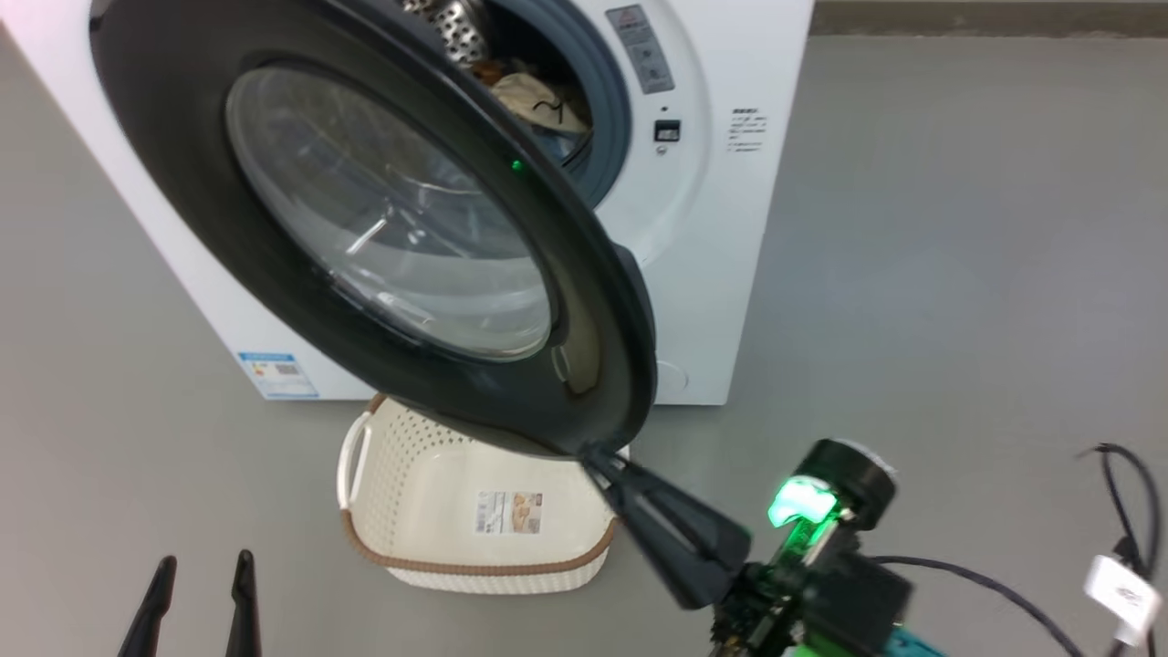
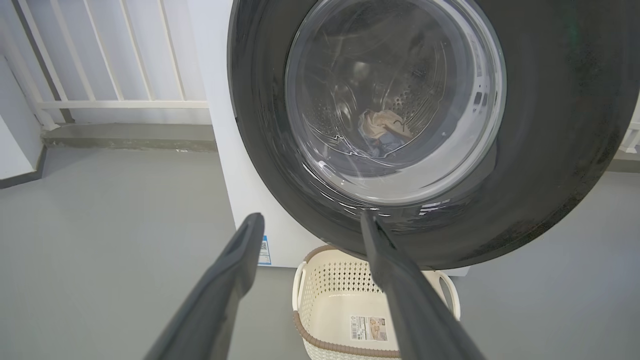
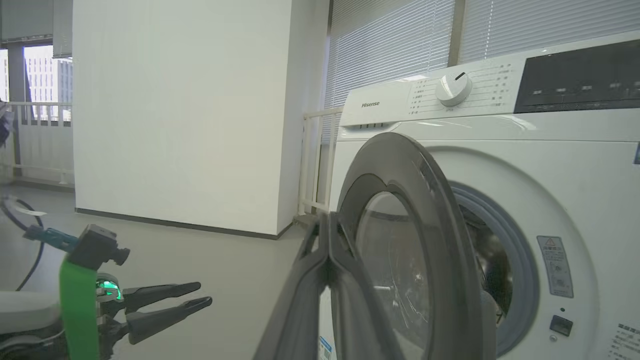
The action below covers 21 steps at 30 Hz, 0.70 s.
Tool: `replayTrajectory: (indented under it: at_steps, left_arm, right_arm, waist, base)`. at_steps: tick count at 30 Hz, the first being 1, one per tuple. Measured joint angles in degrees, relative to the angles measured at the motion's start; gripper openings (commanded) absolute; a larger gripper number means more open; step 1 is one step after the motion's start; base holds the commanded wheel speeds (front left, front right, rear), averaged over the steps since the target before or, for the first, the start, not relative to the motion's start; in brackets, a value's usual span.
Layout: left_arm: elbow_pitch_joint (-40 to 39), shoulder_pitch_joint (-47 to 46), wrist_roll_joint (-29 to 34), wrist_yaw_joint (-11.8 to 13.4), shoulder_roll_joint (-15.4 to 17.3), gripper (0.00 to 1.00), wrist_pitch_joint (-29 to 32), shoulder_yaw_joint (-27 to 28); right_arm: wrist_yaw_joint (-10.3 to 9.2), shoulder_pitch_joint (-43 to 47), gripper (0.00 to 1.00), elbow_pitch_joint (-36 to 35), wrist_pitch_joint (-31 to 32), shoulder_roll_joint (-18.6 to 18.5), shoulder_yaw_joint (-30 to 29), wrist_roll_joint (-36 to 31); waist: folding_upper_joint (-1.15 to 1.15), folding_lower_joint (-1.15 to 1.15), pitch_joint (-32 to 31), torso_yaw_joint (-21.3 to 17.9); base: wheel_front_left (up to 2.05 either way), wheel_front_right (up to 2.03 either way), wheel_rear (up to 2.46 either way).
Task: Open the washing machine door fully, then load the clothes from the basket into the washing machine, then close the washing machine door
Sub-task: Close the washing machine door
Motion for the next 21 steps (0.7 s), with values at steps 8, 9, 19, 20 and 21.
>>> replayTrajectory:
  at_steps: [8,9,19,20,21]
  left_arm:
    - [0.1,-2.8,-1.6,0.0,0.2,1.0,0.0,-2.1]
    - [0.1,-3.3,-1.9,0.0,0.3,1.0,0.0,-2.5]
    - [0.1,-7.7,-4.7,0.0,0.6,1.0,0.0,-5.2]
    - [0.2,-8.1,-5.0,0.0,0.6,1.0,0.0,-5.4]
    - [0.3,-8.5,-5.3,0.0,0.7,1.0,0.0,-5.5]
  right_arm:
    - [0.0,-4.5,0.0,12.3,0.0,-1.2,6.0,4.0]
    - [0.0,-5.0,0.0,13.5,0.0,-1.1,6.0,4.2]
    - [0.0,-8.3,0.0,21.7,0.0,2.7,-3.5,2.4]
    - [0.0,-8.9,0.0,22.2,0.0,3.0,-4.6,1.9]
    - [0.0,-9.4,0.0,22.6,0.0,3.3,-5.5,1.4]
  waist:
    - [0.0,0.0,3.2,3.9]
    - [0.0,0.0,3.7,4.3]
    - [0.0,0.0,9.3,7.9]
    - [0.0,0.0,10.0,8.2]
    - [0.0,0.0,10.7,8.5]
  base:
    - [0.0,0.0,0.0]
    - [0.0,0.0,0.0]
    - [0.0,0.0,0.0]
    - [0.0,0.0,0.0]
    - [0.0,0.0,0.0]
